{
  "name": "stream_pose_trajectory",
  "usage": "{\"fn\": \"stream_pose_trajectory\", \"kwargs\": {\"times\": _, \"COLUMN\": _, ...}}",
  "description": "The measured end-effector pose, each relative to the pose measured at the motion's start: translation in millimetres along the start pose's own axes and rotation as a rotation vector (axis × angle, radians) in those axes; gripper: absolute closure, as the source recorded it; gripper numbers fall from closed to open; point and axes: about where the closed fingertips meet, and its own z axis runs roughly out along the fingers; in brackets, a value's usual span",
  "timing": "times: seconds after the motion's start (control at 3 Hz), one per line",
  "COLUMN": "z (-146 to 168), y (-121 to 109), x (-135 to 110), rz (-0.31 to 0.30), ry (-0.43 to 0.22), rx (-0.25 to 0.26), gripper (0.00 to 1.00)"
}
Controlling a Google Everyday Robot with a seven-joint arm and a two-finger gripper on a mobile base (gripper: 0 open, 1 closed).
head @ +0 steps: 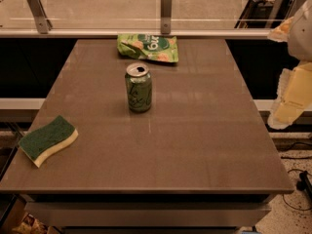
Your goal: Pick green rice chip bag
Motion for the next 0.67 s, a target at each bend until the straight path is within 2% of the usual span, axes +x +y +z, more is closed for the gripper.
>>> {"fn": "stream_pose_trajectory", "kwargs": {"times": 0.33, "z": -4.5, "y": -9.5, "x": -4.7, "rz": -0.008, "ry": 0.001, "rx": 0.015, "gripper": 0.00}}
{"fn": "stream_pose_trajectory", "kwargs": {"times": 0.67, "z": -10.1, "y": -33.3, "x": -16.7, "rz": -0.032, "ry": -0.005, "rx": 0.041, "gripper": 0.00}}
